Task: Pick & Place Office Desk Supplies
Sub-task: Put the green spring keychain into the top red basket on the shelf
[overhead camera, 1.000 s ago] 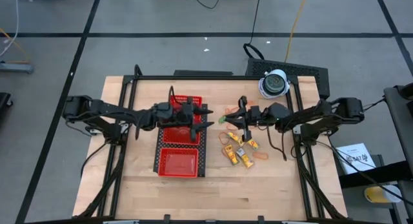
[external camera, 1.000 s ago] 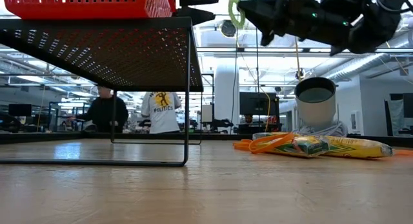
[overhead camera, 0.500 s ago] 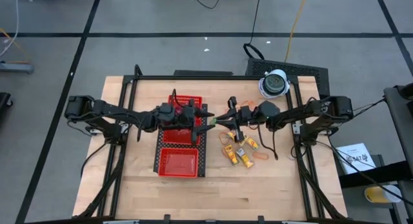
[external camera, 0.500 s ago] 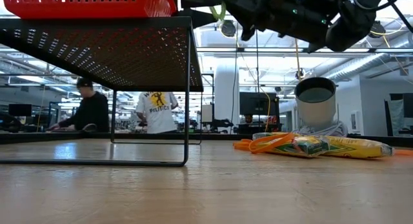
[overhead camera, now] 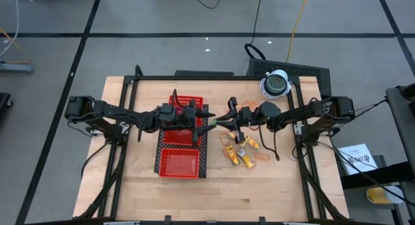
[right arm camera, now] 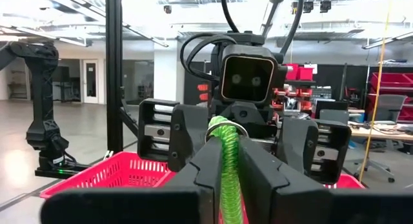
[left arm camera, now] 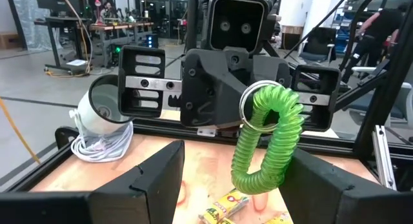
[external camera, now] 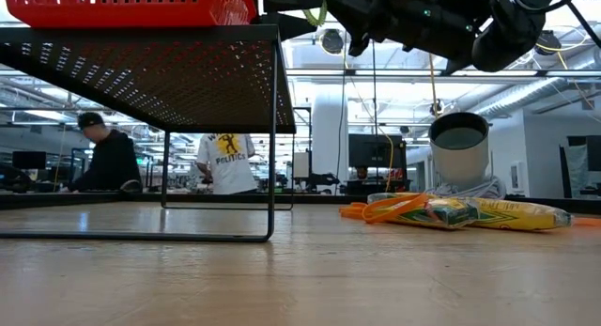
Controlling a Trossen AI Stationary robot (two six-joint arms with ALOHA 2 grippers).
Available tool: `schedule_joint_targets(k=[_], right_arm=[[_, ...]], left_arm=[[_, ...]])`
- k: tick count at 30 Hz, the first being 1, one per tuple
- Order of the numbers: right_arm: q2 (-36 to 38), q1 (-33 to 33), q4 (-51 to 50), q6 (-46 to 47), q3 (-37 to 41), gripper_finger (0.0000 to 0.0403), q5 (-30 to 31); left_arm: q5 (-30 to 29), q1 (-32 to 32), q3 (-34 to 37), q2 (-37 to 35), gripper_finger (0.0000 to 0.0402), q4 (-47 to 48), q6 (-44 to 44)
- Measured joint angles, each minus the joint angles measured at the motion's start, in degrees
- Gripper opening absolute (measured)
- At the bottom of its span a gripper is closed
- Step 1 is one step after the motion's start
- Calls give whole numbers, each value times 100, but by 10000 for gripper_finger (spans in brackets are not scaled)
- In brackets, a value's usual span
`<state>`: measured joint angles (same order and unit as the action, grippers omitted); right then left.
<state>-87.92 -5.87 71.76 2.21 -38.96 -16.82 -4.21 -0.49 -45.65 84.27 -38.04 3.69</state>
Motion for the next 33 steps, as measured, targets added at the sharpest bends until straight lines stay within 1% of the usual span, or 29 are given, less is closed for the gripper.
schedule_joint_targets(k=[5, 8, 11, 18, 22, 25, 28, 31, 33], right_arm=[[0, 0, -34, -7, 0, 30, 0], [0, 0, -107, -9, 0, 27, 0], [0, 0, -140, -10, 0, 28, 0], [0, -4, -175, -10, 0, 34, 14], [0, -4, -180, -5, 2, 34, 20], [6, -4, -223, 8, 2, 44, 12], [126, -4, -473, 10, 2, 63, 11], [392, -47, -1038, 10, 2, 82, 3], [643, -100, -1582, 12, 2, 93, 1]], left_arm=[[17, 0, 0, -2, 238, -33, 4], [17, 0, 0, -2, 219, -31, -26], [20, 0, 0, -2, 178, -30, -38], [73, -2, 0, -2, 65, -30, -48], [203, 11, 0, -2, 19, -28, -122], [271, 13, 2, -2, 16, -26, -171], [269, 15, 2, -2, 34, -26, -162], [265, 20, 2, -4, 43, -3, -178], [261, 29, 4, -49, 38, 56, -194]])
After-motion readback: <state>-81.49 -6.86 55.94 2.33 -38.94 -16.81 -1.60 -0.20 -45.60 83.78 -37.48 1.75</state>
